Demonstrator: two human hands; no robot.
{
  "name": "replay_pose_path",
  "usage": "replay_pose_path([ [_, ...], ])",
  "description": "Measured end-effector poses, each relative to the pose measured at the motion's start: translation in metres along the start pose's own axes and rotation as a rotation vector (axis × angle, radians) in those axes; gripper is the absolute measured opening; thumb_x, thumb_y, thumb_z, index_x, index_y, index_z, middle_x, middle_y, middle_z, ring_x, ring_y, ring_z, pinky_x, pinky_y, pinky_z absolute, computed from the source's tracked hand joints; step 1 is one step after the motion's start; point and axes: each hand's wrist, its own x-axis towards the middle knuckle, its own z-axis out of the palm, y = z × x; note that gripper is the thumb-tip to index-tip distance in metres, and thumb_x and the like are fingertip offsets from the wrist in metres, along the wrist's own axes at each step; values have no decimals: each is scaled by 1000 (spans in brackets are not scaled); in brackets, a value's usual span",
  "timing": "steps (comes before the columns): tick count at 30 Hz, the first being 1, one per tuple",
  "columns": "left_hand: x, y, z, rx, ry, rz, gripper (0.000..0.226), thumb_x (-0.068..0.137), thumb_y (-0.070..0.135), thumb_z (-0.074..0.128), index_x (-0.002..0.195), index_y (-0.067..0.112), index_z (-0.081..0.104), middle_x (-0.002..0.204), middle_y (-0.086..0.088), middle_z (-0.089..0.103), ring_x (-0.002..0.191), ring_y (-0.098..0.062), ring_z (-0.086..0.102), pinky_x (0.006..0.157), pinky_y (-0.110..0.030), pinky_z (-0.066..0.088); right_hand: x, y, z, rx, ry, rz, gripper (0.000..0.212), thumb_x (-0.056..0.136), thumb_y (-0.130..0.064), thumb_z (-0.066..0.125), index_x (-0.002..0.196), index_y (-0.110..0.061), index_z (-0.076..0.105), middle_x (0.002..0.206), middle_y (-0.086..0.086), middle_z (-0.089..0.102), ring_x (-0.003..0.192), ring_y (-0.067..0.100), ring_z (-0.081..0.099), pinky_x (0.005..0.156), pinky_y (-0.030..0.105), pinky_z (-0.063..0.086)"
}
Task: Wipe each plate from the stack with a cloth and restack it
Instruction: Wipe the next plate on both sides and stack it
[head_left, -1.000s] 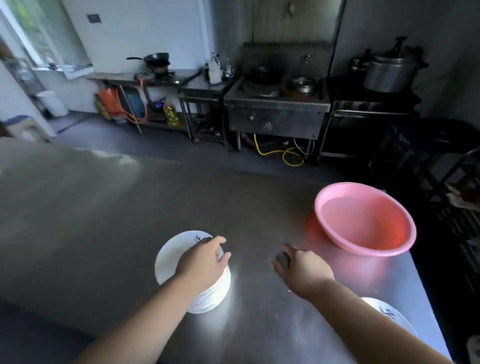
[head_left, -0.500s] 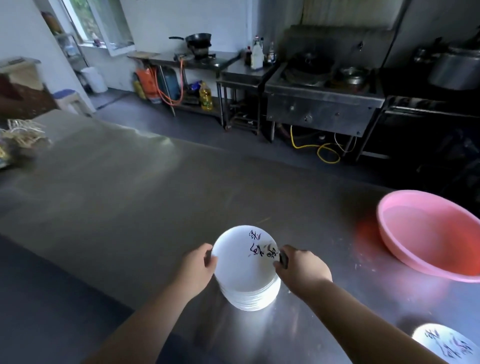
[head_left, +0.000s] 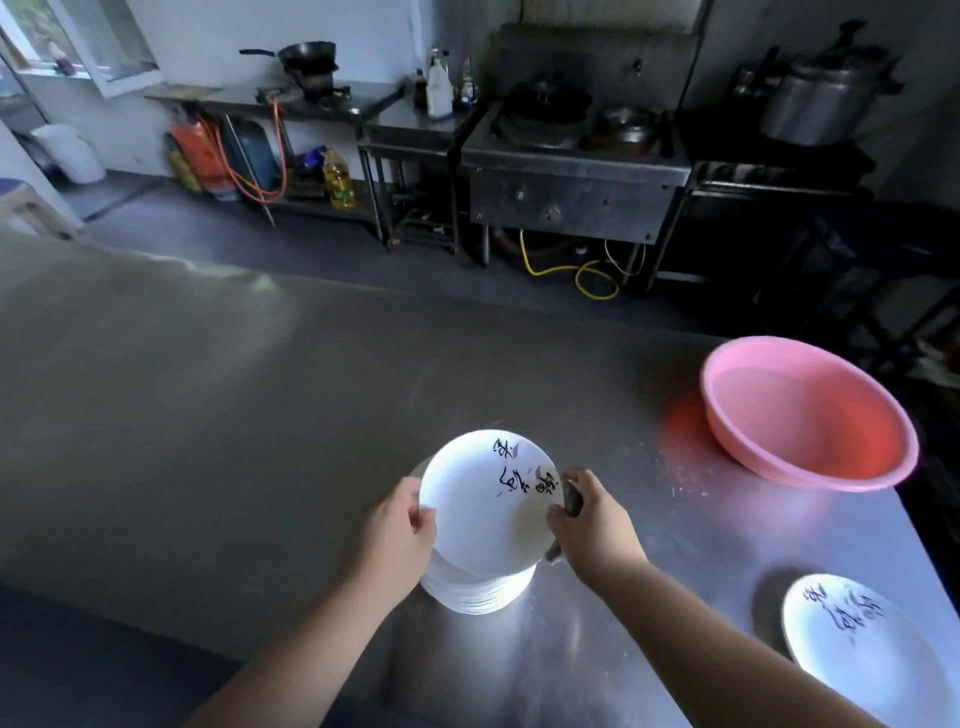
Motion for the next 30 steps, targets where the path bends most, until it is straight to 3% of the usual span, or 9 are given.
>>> replay_pose_path([
  [3, -1, 22, 9, -64, -38, 27, 22, 95, 19, 63, 117, 25, 64, 78, 3, 65, 76, -18, 62, 69, -36, 52, -7, 3, -23, 37, 85, -9, 34, 91, -9, 52, 114, -34, 57, 90, 5, 71, 54, 16, 73, 72, 36, 60],
  [6, -6, 48, 23, -120, -136, 34, 37, 95, 28, 65, 130, 37, 54, 82, 11, 66, 82, -9, 63, 77, -33, 55, -14, 17, -48, 68, 157, 11, 36, 91, -7, 54, 112, -36, 58, 92, 2, 70, 52, 19, 72, 67, 38, 61],
  [9, -15, 71, 44, -167, -252, 57, 46, 94, 32, 63, 134, 44, 42, 78, 12, 66, 75, -8, 63, 69, -33, 53, -21, 39, -75, 81, 216, 45, 34, 91, -7, 55, 112, -34, 58, 94, 0, 70, 52, 21, 72, 64, 40, 61],
  [13, -35, 93, 85, -202, -352, 93, 49, 96, 29, 61, 133, 47, 34, 85, 10, 65, 65, -6, 61, 53, -23, 44, -31, 78, -103, 12, 242, 107, 35, 91, -10, 55, 116, -35, 56, 95, 0, 72, 52, 18, 72, 55, 31, 55],
  [19, -67, 86, 153, -176, -527, 23, 49, 90, 26, 57, 132, 43, 38, 82, 9, 66, 68, -12, 61, 65, -39, 55, -48, 151, -108, -85, 171, 276, 36, 91, -14, 54, 121, -34, 55, 82, -7, 74, 51, 13, 71, 59, 30, 56],
  [22, -72, 76, 178, -102, -594, 3, 55, 89, 30, 58, 137, 45, 37, 89, 12, 67, 74, -10, 64, 63, -33, 54, -53, 183, -100, -112, 120, 361, 30, 92, -17, 52, 117, -34, 52, 76, -6, 74, 51, 12, 71, 55, 28, 52],
  [25, -74, 65, 201, -34, -636, -29, 59, 87, 39, 59, 140, 46, 35, 91, 11, 67, 77, -14, 66, 69, -40, 60, -52, 207, -92, -125, 98, 417, 30, 92, -18, 51, 118, -34, 51, 71, -2, 75, 51, 13, 71, 53, 28, 54],
  [30, -77, 62, 217, 137, -609, 34, 62, 94, 40, 60, 149, 38, 32, 96, 15, 66, 78, -7, 65, 56, -28, 44, -46, 229, -89, -164, 114, 404, 25, 94, -25, 53, 115, -39, 49, 78, -5, 72, 49, 12, 69, 49, 30, 58],
])
